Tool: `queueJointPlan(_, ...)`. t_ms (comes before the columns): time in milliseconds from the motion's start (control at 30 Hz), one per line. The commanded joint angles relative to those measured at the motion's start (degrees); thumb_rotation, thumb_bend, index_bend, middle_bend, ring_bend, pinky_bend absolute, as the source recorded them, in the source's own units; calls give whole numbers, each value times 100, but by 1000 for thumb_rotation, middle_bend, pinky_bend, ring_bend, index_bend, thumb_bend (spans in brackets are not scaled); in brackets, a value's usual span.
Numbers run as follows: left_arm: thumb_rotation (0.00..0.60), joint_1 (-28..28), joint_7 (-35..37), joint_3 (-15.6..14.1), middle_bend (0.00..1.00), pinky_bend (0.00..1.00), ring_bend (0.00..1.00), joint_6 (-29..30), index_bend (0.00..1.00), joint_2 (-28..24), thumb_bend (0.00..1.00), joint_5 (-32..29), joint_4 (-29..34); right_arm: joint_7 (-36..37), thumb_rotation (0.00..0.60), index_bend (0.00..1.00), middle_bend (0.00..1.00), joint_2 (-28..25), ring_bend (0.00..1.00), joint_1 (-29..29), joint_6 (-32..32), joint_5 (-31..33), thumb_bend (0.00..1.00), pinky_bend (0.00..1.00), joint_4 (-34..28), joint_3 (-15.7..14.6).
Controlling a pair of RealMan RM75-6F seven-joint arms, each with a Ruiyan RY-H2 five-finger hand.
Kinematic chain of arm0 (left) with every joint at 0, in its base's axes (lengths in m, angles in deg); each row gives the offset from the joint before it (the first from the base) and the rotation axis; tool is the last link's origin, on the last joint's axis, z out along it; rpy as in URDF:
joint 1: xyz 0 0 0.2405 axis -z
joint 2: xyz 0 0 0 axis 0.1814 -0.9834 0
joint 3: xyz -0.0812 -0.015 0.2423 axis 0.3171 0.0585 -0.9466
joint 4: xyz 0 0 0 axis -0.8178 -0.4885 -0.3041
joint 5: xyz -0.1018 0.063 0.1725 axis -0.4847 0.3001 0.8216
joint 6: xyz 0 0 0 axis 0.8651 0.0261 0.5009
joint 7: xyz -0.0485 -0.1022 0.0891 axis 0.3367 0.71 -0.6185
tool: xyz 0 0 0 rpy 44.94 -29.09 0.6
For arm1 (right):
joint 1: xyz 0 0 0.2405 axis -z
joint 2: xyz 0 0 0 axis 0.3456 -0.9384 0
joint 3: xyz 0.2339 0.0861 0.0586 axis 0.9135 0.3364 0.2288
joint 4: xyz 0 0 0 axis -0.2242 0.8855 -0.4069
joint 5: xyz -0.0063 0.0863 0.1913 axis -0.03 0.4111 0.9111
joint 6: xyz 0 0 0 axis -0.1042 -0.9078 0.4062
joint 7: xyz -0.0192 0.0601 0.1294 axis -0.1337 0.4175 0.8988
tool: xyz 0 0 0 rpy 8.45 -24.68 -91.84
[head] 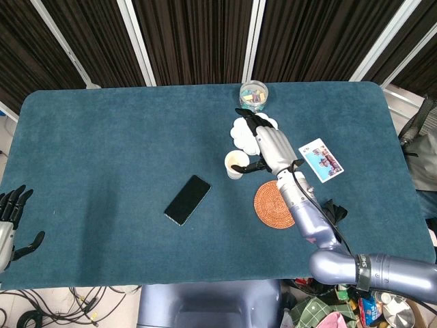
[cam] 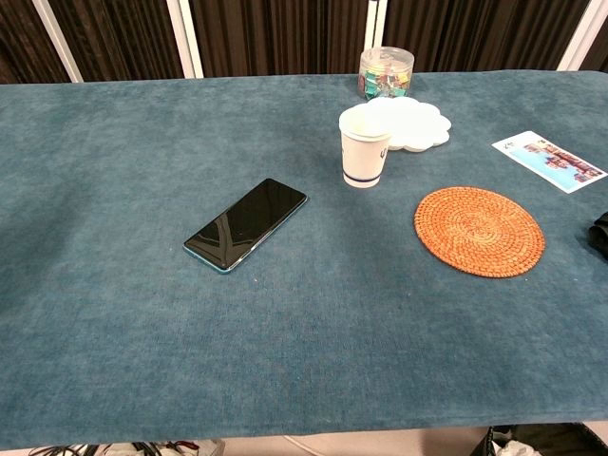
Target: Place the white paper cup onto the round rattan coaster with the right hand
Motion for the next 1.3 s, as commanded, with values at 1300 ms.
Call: queueJointPlan(1300, 600, -51, -141, -13, 3, 0, 0, 70, 12, 16, 297, -5, 18, 455, 600, 0, 41, 110, 93, 436, -104, -427, 0, 104, 182, -240)
